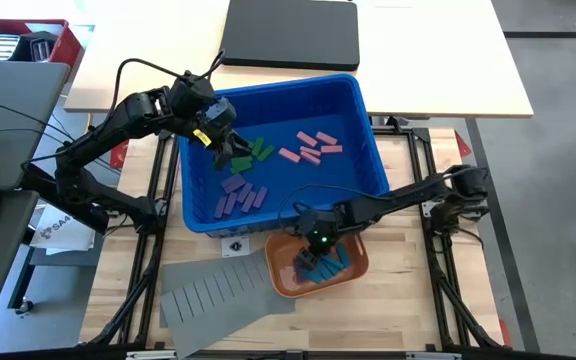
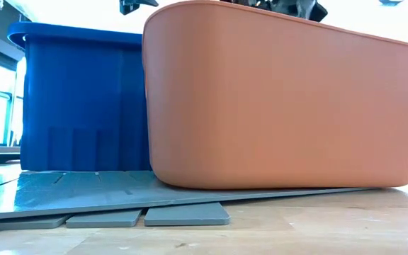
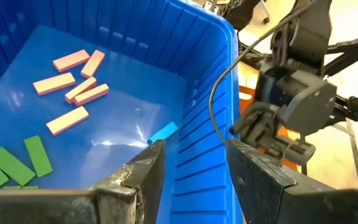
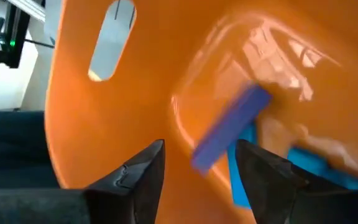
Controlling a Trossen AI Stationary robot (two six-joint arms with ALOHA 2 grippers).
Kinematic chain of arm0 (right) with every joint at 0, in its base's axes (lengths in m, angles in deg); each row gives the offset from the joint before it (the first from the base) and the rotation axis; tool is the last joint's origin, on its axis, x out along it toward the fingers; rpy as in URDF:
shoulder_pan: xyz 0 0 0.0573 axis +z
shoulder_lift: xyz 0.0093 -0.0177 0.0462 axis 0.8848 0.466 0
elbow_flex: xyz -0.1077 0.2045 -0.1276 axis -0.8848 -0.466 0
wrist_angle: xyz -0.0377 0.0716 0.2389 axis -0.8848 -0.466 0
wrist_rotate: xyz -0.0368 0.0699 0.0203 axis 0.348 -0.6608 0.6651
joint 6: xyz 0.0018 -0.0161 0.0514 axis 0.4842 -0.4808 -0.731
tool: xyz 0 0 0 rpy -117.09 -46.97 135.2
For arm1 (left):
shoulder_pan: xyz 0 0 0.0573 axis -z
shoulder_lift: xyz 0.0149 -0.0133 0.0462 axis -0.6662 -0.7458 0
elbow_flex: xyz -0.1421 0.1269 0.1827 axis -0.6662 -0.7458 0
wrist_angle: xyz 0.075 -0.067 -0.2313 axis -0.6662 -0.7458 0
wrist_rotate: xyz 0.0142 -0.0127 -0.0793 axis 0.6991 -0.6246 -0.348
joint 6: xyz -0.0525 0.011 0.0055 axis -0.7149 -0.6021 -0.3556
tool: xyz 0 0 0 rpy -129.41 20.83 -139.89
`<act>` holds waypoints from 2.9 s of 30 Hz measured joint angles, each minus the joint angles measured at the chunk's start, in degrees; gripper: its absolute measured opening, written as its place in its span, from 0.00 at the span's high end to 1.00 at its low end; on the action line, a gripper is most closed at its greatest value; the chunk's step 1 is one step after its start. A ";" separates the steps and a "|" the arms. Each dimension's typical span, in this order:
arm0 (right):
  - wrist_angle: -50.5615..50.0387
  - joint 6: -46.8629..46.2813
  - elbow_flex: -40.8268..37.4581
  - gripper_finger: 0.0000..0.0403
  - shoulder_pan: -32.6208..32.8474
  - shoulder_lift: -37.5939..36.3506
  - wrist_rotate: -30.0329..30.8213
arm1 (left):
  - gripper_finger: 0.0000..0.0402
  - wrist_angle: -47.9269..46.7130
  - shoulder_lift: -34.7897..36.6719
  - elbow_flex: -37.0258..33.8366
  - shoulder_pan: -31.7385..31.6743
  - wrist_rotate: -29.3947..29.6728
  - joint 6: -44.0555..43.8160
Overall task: Sort blocks
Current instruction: Put the purple block into the orange bin
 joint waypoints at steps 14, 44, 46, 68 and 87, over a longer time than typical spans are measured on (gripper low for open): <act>-11.26 -5.49 0.26 0.52 2.19 -21.37 5.73 | 0.59 -3.45 -0.71 -7.70 0.00 5.99 -0.29; -16.45 1.96 0.24 0.52 -15.74 -34.73 7.93 | 0.47 9.38 -36.13 -17.62 1.06 10.10 -19.64; -17.32 1.96 0.22 0.52 -15.76 -34.86 7.07 | 0.47 10.16 -37.32 -17.62 1.21 10.15 -20.04; -19.74 4.58 7.01 0.52 -15.72 -36.98 15.34 | 0.78 12.21 -33.56 -12.26 1.03 13.31 -11.27; 14.23 16.42 8.14 0.51 -21.46 -26.74 15.33 | 0.78 34.43 -1.35 -5.86 -3.84 -4.81 -13.27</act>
